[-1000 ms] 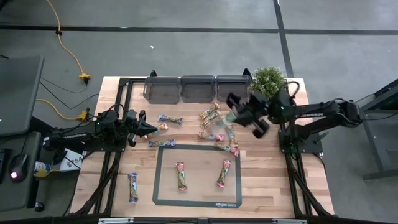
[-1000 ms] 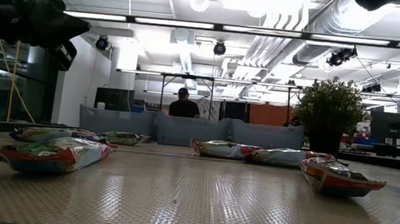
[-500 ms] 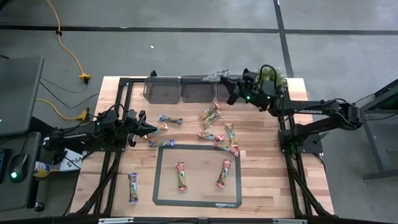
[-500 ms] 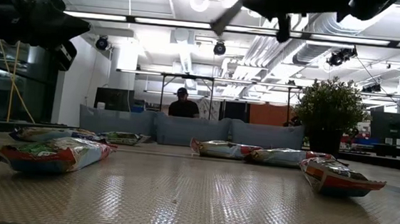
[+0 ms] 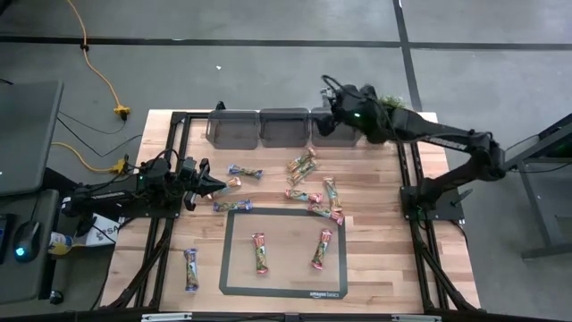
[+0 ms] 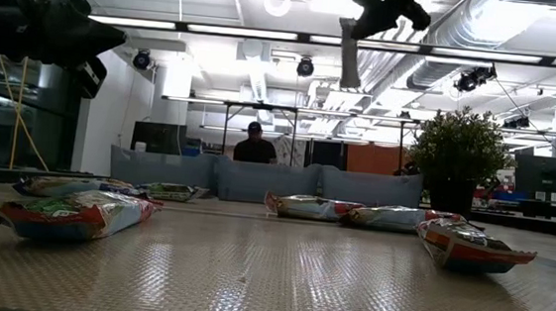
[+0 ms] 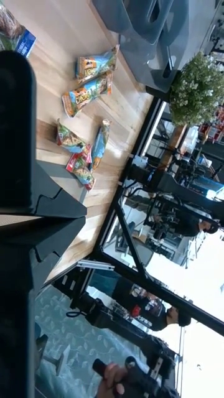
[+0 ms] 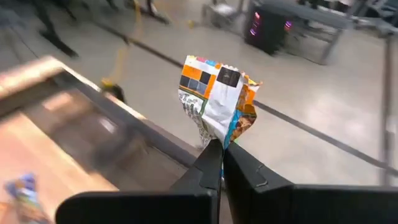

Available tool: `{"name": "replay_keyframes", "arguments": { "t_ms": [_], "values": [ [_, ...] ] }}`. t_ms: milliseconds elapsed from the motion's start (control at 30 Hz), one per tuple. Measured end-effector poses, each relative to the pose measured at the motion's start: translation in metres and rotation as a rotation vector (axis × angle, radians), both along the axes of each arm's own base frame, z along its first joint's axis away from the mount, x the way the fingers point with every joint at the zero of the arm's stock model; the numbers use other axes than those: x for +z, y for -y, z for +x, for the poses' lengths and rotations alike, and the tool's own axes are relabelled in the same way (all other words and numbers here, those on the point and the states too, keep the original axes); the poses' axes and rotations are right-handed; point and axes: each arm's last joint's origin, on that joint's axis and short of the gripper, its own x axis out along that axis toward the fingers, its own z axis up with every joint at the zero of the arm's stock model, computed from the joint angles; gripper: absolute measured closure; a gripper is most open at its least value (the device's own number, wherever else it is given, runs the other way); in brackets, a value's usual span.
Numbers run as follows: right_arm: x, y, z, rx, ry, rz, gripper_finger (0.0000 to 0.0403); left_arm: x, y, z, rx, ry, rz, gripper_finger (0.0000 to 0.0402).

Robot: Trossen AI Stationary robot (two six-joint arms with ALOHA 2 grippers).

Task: Pick and place Granola Bars by type
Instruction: Put the yellow granola bar into the middle black bin

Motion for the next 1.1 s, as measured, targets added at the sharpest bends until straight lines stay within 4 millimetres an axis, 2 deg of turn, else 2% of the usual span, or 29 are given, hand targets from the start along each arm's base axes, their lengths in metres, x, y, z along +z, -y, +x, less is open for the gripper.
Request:
{"name": "replay_keyframes", "arguments": {
  "t_ms": [133, 333, 533, 833, 933, 1100],
  "values": [
    [-0.006, 0.009, 0.021, -0.021, -0.166, 0.043, 0.0403, 0.000, 0.000, 0.000, -0.001, 0.000, 0.000, 0.0401],
    [-0.040, 0.021, 0.054, -0.020, -0.436, 0.148, 0.0403, 0.000, 0.000, 0.000, -0.001, 0.001, 0.000, 0.0401],
    [-0.062, 0.032, 0.094, 0.101, -0.504, 0.180, 0.0403, 0.000, 0.000, 0.000, -0.001, 0.000, 0.000, 0.0401],
    [-0.089, 0.052, 0.155, 0.335, -0.655, 0.131, 0.0403, 0.000, 0.000, 0.000, -0.002, 0.000, 0.000, 0.0401],
    [-0.100, 0.057, 0.170, 0.377, -0.709, 0.125, 0.0403, 0.000, 0.000, 0.000, -0.002, 0.001, 0.000, 0.0401],
    [-0.124, 0.067, 0.183, 0.389, -0.802, 0.170, 0.0403, 0.000, 0.000, 0.000, -0.005, 0.000, 0.000, 0.0401]
  ]
}}
